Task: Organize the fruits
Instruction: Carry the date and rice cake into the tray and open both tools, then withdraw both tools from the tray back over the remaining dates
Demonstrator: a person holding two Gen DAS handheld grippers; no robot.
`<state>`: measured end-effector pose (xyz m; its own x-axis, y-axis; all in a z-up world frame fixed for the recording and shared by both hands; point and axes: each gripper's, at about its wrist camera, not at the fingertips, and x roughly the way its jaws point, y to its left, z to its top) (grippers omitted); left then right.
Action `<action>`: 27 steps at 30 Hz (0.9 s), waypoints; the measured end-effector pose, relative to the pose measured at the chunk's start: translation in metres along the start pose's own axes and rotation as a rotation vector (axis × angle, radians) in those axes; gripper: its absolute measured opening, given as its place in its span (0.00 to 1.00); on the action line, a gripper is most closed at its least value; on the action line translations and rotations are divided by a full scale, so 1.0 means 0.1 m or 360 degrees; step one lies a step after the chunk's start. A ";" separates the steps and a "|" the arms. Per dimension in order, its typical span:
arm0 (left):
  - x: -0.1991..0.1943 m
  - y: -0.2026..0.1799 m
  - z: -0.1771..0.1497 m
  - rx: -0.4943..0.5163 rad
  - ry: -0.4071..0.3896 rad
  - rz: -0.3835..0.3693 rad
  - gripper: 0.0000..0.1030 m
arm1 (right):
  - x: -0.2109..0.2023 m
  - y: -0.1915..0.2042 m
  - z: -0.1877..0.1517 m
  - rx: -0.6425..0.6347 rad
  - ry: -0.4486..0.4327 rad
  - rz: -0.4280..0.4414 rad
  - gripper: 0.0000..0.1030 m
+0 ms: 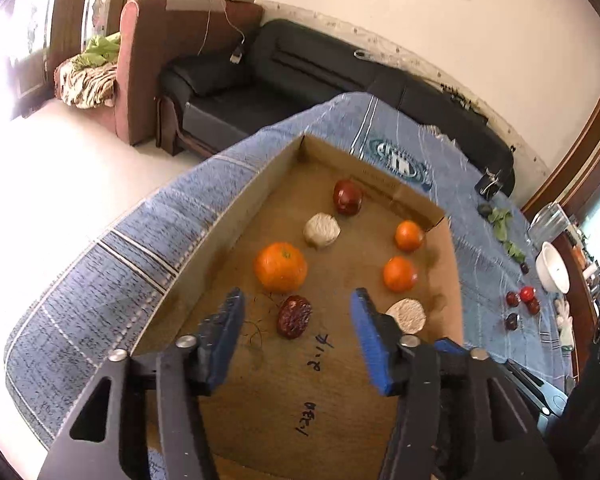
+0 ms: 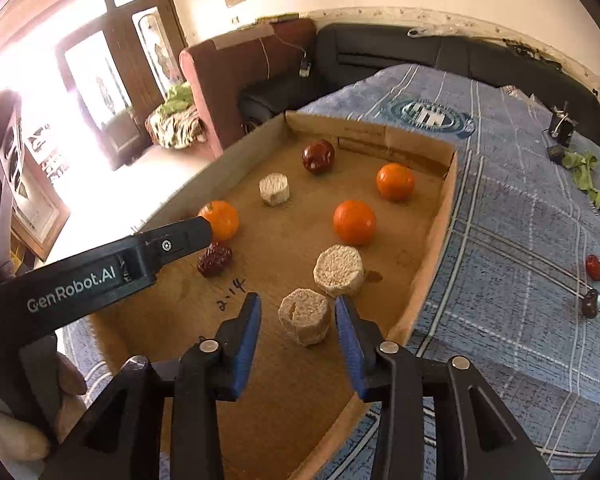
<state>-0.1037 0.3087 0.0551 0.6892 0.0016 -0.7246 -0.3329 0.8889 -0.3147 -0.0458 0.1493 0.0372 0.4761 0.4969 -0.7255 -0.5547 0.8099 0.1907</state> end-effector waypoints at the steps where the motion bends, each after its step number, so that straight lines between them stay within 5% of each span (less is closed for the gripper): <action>1: -0.04 -0.01 0.01 0.0006 -0.0012 0.0010 0.63 | -0.06 -0.02 0.00 0.0015 -0.0030 -0.0003 0.51; 6: -0.29 -0.13 0.00 0.0039 -0.0157 0.0049 0.81 | -0.32 -0.17 -0.05 0.0137 -0.0126 0.0023 0.59; 10: -0.43 -0.30 -0.04 0.0096 -0.0206 -0.0029 0.81 | -0.55 -0.34 -0.12 0.0233 -0.0207 0.0000 0.64; 15: -0.53 -0.71 -0.18 0.0321 -0.0255 0.0118 0.81 | -0.79 -0.63 -0.23 0.0393 -0.0274 -0.0049 0.68; 27: -0.59 -1.32 -0.49 0.0621 -0.0249 0.0118 0.81 | -1.04 -1.16 -0.60 0.0622 -0.0290 -0.0167 0.74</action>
<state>-0.1321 0.1688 0.1088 0.7720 0.1150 -0.6251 -0.1377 0.9904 0.0121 -0.0718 -0.0148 0.0511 0.6483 0.4239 -0.6325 -0.2137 0.8986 0.3832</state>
